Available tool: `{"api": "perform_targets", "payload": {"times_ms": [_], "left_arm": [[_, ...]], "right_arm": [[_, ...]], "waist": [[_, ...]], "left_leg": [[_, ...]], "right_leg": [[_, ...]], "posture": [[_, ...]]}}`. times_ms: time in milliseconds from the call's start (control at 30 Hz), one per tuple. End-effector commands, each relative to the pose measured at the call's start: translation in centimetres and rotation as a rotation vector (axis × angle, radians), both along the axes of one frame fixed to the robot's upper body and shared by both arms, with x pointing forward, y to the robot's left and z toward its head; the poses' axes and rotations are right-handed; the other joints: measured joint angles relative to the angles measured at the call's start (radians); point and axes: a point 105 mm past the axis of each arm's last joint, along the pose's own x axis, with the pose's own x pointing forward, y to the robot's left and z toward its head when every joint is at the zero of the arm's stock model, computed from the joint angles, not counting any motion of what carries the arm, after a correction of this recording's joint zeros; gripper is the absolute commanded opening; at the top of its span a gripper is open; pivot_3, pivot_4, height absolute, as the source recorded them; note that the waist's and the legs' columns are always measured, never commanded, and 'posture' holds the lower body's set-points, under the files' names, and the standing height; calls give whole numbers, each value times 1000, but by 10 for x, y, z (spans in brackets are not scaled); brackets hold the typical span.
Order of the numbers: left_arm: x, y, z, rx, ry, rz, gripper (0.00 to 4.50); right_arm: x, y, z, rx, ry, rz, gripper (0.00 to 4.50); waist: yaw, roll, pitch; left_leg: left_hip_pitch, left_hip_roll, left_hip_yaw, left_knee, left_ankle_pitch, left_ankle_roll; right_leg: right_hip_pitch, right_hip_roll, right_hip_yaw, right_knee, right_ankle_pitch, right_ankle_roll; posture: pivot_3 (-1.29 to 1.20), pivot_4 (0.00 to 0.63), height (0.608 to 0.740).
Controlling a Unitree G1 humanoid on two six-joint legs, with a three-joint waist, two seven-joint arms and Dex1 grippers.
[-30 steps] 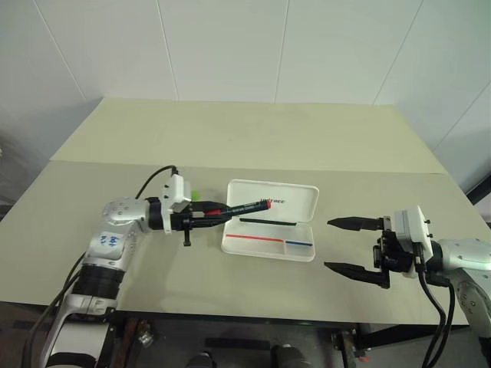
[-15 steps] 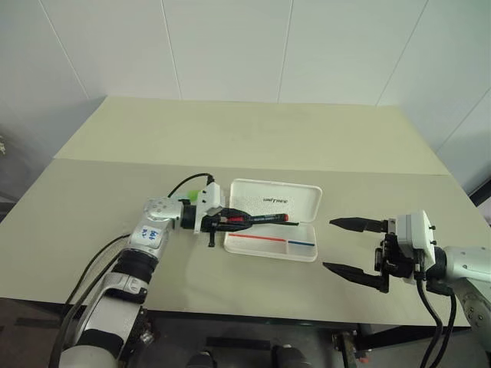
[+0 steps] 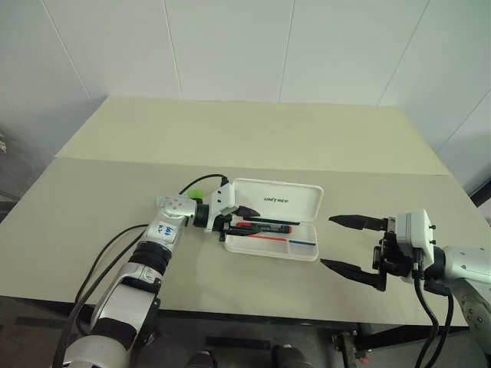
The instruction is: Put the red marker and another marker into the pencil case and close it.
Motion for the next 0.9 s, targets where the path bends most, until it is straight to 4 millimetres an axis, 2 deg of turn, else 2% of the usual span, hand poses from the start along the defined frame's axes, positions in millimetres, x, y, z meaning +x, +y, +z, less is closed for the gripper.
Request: {"api": "perform_targets", "payload": {"times_ms": [33,133,167,333,533,700,833,900], "left_arm": [[2,-5,13,-11,-47,-19,3268],[0,-8,16,-24,-53,-41,4293],[-2,-9,18,-34,-49,-55,4458],[-20,-7,21,-51,0,-155,4458],[-33,10,26,-63,-15,-166,4458],[-42,41,35,-115,-28,-83,4458],[-42,105,37,-110,-24,128,4458],[-40,130,37,-93,-29,219,4458]], "right_arm": [[-4,4,10,16,-48,16,4500],[-3,4,10,17,-51,19,4500],[-3,5,10,17,-51,20,4500],[1,4,9,25,-46,28,4500],[10,-5,12,79,-40,6,4500],[14,-17,19,106,-68,-30,4500],[9,-13,20,86,-69,-10,4500],[7,-9,20,81,-68,2,4500]], "waist": [[0,0,0],[0,0,0],[0,0,0],[-1,0,0],[-3,0,0],[-2,0,0],[-13,1,0],[-13,1,1]], "left_leg": [[0,0,0,0,0,0],[0,0,0,0,0,0],[0,0,0,0,0,0],[0,0,0,0,0,0],[0,0,0,0,0,0],[0,0,0,0,0,0],[1,1,0,-1,0,0],[1,2,0,-2,0,0]], "right_leg": [[0,0,0,0,0,0],[0,0,0,0,0,0],[0,0,0,0,0,0],[0,0,0,0,0,0],[0,0,0,0,0,0],[0,0,0,1,0,0],[-1,0,0,2,0,0],[-1,1,-1,3,-1,-2]], "posture": [[0,150,740],[0,150,740],[0,150,740],[0,150,740],[0,150,740],[0,150,740],[0,150,740],[0,150,740]]}}
